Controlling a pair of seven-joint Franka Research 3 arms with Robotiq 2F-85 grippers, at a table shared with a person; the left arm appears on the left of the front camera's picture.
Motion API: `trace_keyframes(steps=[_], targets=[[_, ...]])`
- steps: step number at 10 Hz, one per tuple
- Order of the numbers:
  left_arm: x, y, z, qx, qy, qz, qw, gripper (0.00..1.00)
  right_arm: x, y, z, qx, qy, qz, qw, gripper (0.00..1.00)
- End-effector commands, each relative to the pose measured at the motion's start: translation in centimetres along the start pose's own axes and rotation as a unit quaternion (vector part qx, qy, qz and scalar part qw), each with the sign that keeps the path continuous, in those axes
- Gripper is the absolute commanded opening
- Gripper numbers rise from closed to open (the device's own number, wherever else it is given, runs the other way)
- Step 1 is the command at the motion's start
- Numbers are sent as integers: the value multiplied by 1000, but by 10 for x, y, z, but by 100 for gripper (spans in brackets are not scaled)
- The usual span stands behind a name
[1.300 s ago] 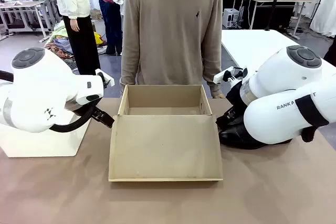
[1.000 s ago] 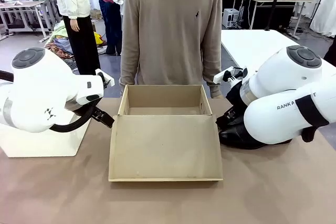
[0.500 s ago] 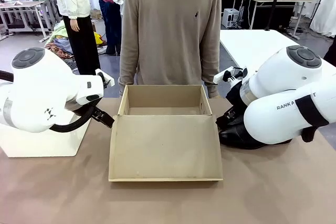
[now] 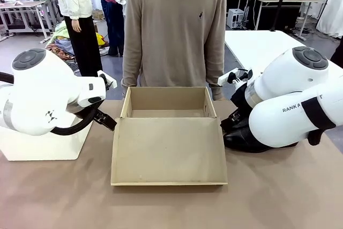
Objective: Pack the shoes into the box.
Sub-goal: Place one shoe of the Shoes into the Shoes Box.
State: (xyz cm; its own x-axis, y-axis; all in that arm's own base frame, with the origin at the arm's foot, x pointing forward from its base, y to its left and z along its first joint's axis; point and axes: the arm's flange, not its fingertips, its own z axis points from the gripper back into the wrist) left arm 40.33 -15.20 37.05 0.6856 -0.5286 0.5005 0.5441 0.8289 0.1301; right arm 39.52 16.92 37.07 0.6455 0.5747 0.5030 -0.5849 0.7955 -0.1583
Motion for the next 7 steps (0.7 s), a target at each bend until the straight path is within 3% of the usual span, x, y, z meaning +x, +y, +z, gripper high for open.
trace_keyframes(steps=[1, 7], targets=[[0, 0, 0, 0, 0, 0, 1000, 100, 0, 0, 0, 0, 0, 0, 1000, 100], [39, 9, 73, 31, -41, -37, 998, 100, 29, -35, 67, 31, -21, -5, 999, 100]])
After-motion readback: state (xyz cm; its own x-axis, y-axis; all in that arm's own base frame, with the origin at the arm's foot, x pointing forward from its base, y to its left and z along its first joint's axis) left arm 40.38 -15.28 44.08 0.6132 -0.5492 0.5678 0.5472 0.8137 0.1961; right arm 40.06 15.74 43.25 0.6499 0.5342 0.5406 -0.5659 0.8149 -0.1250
